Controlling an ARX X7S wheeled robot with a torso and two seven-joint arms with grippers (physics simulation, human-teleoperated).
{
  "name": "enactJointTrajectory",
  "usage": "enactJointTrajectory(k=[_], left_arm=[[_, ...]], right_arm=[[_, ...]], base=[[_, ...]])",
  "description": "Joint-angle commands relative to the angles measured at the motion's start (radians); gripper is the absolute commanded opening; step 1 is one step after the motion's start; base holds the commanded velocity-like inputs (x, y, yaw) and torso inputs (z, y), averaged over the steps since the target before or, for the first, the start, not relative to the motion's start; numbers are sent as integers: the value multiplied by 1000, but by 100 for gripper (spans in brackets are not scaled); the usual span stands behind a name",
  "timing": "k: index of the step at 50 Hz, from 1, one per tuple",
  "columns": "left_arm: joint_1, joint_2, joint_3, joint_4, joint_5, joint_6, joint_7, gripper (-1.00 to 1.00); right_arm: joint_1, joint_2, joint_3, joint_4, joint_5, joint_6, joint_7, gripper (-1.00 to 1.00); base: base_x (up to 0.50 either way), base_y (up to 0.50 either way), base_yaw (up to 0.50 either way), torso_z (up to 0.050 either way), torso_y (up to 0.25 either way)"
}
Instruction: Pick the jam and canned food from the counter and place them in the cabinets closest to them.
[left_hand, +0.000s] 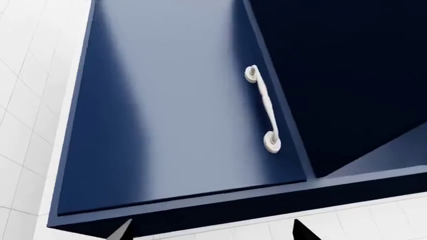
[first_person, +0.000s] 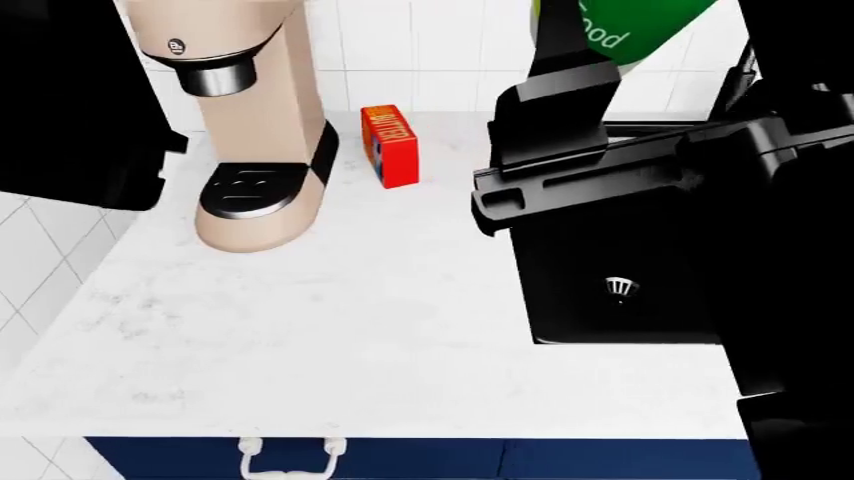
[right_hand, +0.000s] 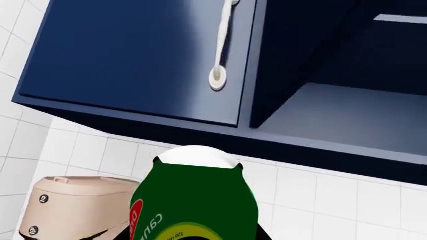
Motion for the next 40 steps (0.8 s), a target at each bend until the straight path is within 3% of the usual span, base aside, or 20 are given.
enactJointTrajectory(k=[1, 40], left_arm=[[-16, -41, 60, -2, 6, 60, -24, 100], [-33, -38, 112, -27, 32, 77, -20, 100]], right_arm=[[-8, 14, 15, -8, -7, -2, -7, -100], [4, 25, 18, -2, -6, -16, -25, -100]], base=[[2, -500, 0, 0, 0], [67, -500, 0, 0, 0]])
